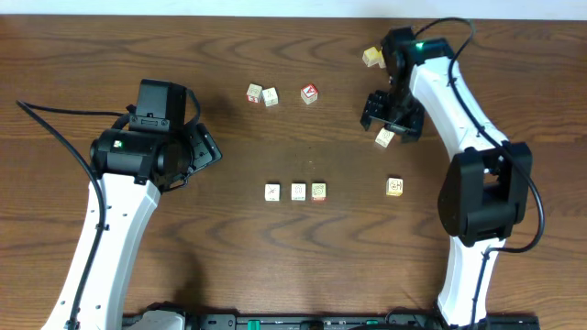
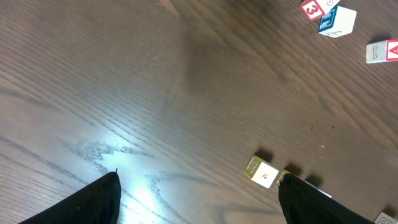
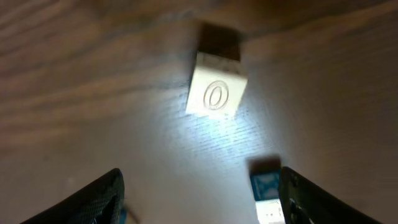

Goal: Lift 5 blocks
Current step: 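Move the right gripper to the cat-picture block and grasp it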

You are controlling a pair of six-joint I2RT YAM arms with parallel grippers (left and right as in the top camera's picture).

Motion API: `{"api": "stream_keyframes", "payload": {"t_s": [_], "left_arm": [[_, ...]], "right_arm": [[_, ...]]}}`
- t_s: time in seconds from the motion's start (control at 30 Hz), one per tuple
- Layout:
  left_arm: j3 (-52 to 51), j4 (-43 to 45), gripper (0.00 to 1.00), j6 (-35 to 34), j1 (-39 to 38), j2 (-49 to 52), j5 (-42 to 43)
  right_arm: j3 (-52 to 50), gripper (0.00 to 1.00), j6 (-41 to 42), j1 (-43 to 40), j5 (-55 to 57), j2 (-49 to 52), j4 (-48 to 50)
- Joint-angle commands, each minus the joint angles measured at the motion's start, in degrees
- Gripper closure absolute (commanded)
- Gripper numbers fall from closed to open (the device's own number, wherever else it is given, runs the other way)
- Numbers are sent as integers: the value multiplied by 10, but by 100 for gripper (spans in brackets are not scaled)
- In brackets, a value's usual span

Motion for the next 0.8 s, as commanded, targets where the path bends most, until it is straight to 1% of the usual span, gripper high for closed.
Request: {"api": "stream_keyframes", "payload": {"t_s": [0.0,0.13,0.27,0.4,0.5,0.63,0.77], "left_arm": [[1,-2,19,1,2,0,-11],[1,-2,19,1,2,0,-11],[1,-2,19,1,2,0,-11],[1,-2,19,1,2,0,-11],[1,-2,19,1,2,0,-11],[1,-2,19,1,2,0,-11],[1,-2,18,1,2,0,-11]], "right_arm": [[-34,23,62,0,16,-12,34],[-55,23,73,-1,27,-12,82],[-70,24,104,-2,74,-12,90],[-106,28,104,-5,67,-12,128],[-130,32,104,-4,65,-12,158],[-140,43,98,-3,66,-12,177],[-140,49,66,-4,65,-12,199]]}}
